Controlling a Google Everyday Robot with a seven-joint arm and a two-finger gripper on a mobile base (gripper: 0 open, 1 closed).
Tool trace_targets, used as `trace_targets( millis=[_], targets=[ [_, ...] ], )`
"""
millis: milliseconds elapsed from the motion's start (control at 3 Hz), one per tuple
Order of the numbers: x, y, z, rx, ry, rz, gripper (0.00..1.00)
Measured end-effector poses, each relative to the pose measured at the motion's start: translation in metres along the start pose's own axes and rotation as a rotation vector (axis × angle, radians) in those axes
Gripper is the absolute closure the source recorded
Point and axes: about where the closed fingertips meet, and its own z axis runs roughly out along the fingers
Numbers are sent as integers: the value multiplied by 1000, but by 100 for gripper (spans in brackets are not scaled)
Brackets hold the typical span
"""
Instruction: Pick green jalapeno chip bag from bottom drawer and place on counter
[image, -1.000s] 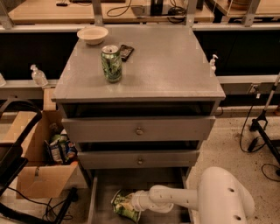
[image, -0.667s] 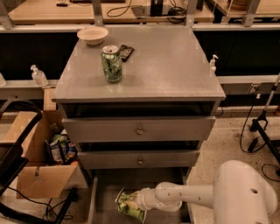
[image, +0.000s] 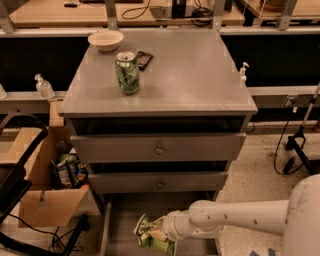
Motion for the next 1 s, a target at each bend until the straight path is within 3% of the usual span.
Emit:
trace_targets(
  millis=[333,667,1000],
  targets=[
    [-23,33,-63,-5,-4,19,100],
    [-44,52,-128,41,-16,1,100],
    [-44,52,-127,41,-16,1,100]
  ],
)
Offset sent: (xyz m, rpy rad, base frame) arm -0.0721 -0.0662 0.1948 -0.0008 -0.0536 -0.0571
